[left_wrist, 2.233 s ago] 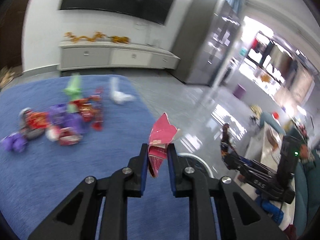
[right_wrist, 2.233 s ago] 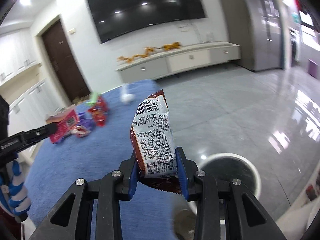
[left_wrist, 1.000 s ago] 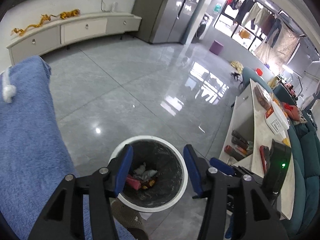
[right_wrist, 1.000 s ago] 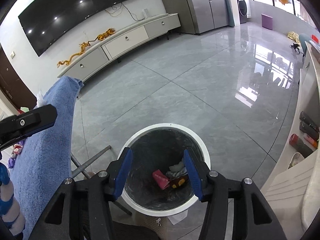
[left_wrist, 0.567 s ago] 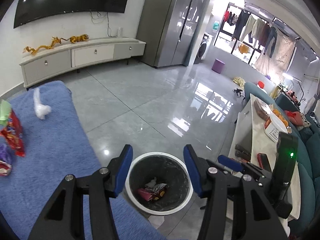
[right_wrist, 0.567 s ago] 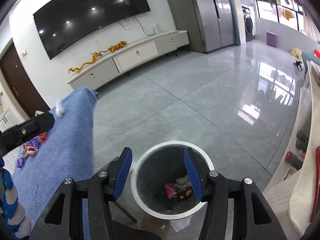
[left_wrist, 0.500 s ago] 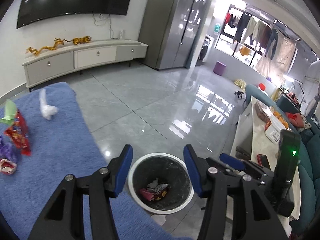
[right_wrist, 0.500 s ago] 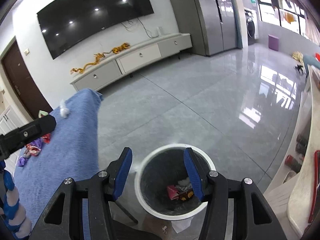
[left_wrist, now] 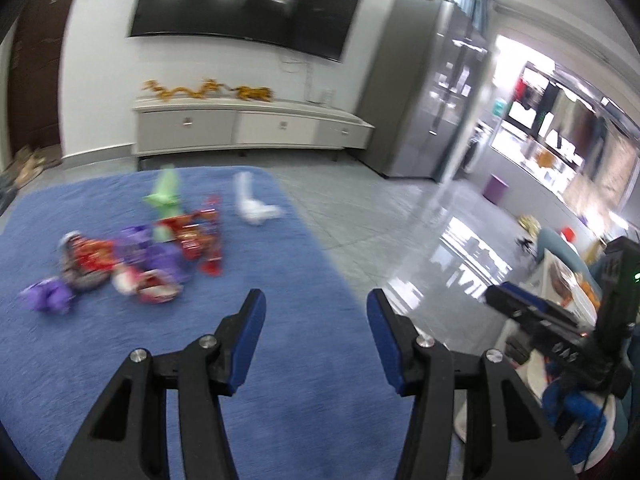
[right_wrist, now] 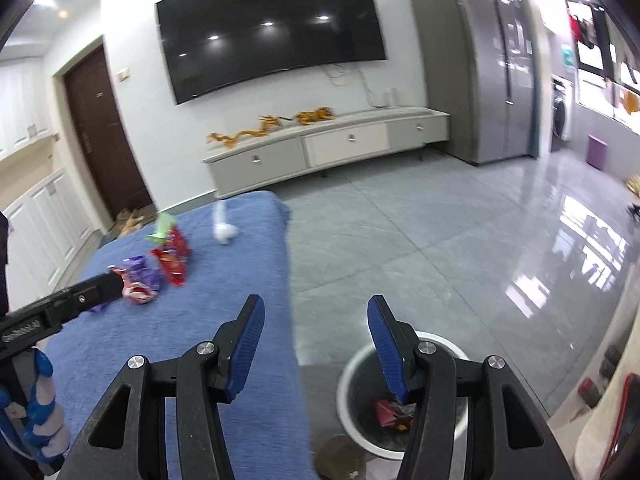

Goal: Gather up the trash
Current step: 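Return both tools to the remaining wrappers on the rug, then grasp the red chip bag with the right tool while the left grasps the purple wrapper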

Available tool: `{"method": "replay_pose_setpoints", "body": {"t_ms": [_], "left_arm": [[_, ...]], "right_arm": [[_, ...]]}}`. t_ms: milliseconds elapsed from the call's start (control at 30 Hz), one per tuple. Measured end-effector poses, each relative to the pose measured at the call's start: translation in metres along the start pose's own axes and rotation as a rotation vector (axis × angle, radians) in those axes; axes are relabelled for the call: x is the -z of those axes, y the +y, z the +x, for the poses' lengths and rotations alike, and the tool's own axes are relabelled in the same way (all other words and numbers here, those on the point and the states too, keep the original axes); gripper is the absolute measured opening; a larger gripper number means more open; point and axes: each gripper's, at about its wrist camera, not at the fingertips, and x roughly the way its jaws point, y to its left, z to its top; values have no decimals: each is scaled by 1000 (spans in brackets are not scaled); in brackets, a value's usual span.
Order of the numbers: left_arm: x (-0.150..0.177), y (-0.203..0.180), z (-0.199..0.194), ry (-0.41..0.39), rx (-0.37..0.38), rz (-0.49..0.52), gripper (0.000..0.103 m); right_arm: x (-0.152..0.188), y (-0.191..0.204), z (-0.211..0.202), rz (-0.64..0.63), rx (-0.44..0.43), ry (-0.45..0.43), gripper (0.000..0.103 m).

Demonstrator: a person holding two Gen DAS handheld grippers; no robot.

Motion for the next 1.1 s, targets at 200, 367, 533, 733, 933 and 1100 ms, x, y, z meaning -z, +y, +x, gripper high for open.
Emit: {"method": "replay_pose_setpoints", "body": {"t_ms": [200,367,533,733,933,1100], "left_arm": [[3,80,-5,5,-99,-89,51],[-13,138,8,19,-133,-152,51],[-27,154,39,59,-147,-124,51],[-44,155,81,98,-126,-63,51],[-53,163,111,137,-145,-30,51],[-54,164,125,165,-151,-9,50]], "right_arm": [[-10,39,27,-65,-86,34,51],[-20,70,70,-98,-180,76,48],[-29,99,116,-126,-270,116,48],[-43,128,173,-160,-360,165,47],[-49,146,215,-183,-418,203,47],[-52,157,240,-183,-449,225,45]]}}
